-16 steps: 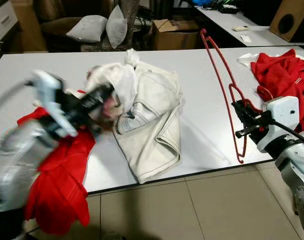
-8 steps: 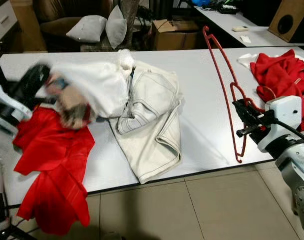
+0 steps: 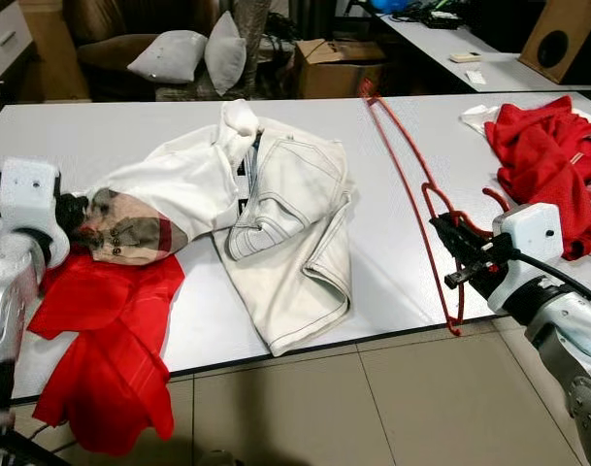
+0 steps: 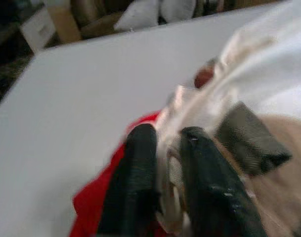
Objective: Hang hanger
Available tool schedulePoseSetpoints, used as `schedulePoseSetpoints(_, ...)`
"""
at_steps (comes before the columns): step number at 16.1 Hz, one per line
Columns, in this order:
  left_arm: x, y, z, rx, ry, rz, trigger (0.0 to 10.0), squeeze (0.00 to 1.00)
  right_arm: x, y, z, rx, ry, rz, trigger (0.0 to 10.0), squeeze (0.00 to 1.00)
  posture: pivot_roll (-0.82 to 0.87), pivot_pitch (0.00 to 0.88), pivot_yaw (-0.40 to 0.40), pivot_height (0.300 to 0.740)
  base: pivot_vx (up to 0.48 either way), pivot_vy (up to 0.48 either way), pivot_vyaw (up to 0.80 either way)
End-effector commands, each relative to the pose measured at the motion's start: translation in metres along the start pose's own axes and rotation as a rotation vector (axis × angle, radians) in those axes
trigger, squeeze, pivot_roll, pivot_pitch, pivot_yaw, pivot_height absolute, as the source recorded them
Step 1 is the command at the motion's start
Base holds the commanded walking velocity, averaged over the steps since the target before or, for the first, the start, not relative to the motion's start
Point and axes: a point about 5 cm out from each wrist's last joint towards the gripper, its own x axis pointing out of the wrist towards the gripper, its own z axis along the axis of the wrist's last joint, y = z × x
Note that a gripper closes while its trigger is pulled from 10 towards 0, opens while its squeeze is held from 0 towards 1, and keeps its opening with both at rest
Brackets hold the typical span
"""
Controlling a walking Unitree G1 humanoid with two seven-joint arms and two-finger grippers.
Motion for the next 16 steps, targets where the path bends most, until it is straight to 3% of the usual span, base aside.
schedulePoseSetpoints(1, 0.005, -0.009, 0.021, -0.039, -0.101, -0.049, 10.0, 1.0, -0.004, -0.003, 0.005, -0.005, -0.011, -0.004, 10.0, 0.0, 0.05, 0.027, -0.034, 0.74, 0.0, 0.0, 0.0)
schedulePoseSetpoints(3, 0.016, -0.025, 0.043, -0.128, -0.207, -0.097, 10.0, 1.0, -0.005, -0.004, 0.004, 0.006, 0.008, -0.009, 10.0, 0.0, 0.03, 0.028, -0.036, 0.74, 0.0, 0.0, 0.0)
schedulePoseSetpoints(5, 0.03, -0.04, 0.057, -0.16, -0.241, -0.126, 10.0, 1.0, -0.006, -0.003, 0.002, 0.016, 0.022, -0.012, 10.0, 0.0, 0.01, 0.031, -0.04, 0.74, 0.0, 0.0, 0.0)
schedulePoseSetpoints(6, 0.043, -0.064, 0.068, -0.197, -0.266, -0.2, 10.0, 1.0, -0.008, -0.002, 0.003, 0.017, 0.026, -0.013, 10.0, 0.0, 0.0, 0.034, -0.039, 0.74, 0.0, 0.0, 0.0)
schedulePoseSetpoints(8, 0.055, -0.103, 0.068, -0.208, -0.239, -0.319, 10.0, 1.0, -0.01, -0.002, 0.004, 0.023, 0.029, -0.021, 10.0, 0.0, -0.02, 0.038, -0.035, 0.74, 0.0, 0.0, 0.0)
schedulePoseSetpoints(9, 0.06, -0.119, 0.059, -0.177, -0.19, -0.347, 10.0, 0.62, -0.012, -0.001, 0.005, 0.026, 0.032, -0.023, 10.0, 0.0, -0.04, 0.039, -0.026, 0.74, 0.0, 0.0, 0.0)
schedulePoseSetpoints(10, 0.064, -0.136, 0.045, -0.199, -0.118, -0.379, 10.0, 0.0, -0.014, 0.001, 0.005, 0.029, 0.037, -0.02, 10.0, 0.0, -0.05, 0.04, -0.016, 0.74, 0.0, 0.0, 0.0)
schedulePoseSetpoints(11, 0.066, -0.146, 0.032, -0.192, -0.062, -0.382, 10.0, 0.0, -0.017, 0.002, 0.005, 0.028, 0.043, -0.017, 10.0, 0.0, -0.06, 0.04, -0.009, 0.74, 0.0, 0.0, 0.0)
schedulePoseSetpoints(13, 0.069, -0.152, 0.021, -0.212, -0.014, -0.336, 10.0, 0.0, -0.021, 0.002, 0.005, 0.032, 0.05, -0.023, 10.0, 0.0, -0.07, 0.043, 0.0, 0.74, 0.0, 0.0, 0.0)
schedulePoseSetpoints(16, 0.072, -0.154, 0.011, -0.177, 0.011, -0.266, 10.0, 0.0, -0.023, 0.004, 0.006, 0.043, 0.057, -0.026, 10.0, 0.0, -0.07, 0.047, -0.005, 0.74, 0.0, 0.0, 0.0)
